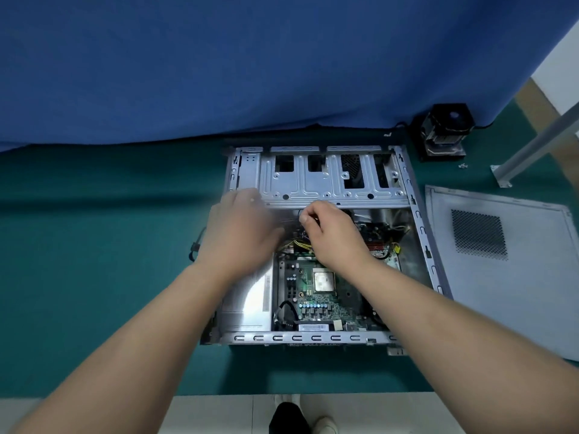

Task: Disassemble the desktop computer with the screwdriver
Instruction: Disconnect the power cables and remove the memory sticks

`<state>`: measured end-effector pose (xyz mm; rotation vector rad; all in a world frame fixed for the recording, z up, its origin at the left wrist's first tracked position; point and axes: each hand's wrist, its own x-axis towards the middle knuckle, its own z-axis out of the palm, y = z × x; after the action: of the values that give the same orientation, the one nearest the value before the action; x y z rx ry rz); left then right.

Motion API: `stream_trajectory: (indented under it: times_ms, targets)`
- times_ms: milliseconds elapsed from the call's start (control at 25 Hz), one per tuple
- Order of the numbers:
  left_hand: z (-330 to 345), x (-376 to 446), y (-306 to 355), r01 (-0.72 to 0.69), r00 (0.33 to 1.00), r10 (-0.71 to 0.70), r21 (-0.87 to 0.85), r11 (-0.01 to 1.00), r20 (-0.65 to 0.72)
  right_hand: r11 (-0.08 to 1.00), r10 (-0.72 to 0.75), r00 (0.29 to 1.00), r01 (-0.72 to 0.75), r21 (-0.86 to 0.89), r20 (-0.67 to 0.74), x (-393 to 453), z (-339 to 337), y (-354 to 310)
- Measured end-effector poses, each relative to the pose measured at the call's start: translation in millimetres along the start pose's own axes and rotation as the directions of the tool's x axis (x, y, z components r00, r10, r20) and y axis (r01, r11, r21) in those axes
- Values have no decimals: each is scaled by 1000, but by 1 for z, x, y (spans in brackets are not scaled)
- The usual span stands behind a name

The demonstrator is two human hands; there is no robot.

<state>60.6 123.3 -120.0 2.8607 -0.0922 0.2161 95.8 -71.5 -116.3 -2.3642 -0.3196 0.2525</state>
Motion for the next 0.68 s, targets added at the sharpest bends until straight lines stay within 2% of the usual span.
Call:
stream_trajectory:
  times_ms: [120,200,280,360,440,520,600,680]
  targets:
    - [-10,1,-17,-85,996,85,-43,995,-8,995,-77,995,81,-62,58,-4,10,-4]
    - [-13,4,-12,-166,981,170,48,985,-98,983,-144,987,151,-106,77,-4,14,-11]
    - [-17,3,-3,-150,963,167,94,984,-209,986,-145,989,144,-87,0,-2,14,-17]
    - [-20,-5,10,32,947,-40,-28,999,-319,994,-111,990,109,-24,-88,-3,11,-15]
    - [-20,-21,28,184,881,-274,-254,950,-386,995,-73,990,80,53,-123,-8,6,-9]
    - [-16,-37,49,193,868,-379,-485,853,-321,983,-26,990,50,175,-138,-12,1,-4]
    - [-14,-43,66,241,906,-408,-659,712,-109,959,9,992,27,283,-127,-17,-7,-1]
    - [-13,-33,75,305,921,-384,-749,589,73,941,7,997,21,338,-81,-21,-13,4]
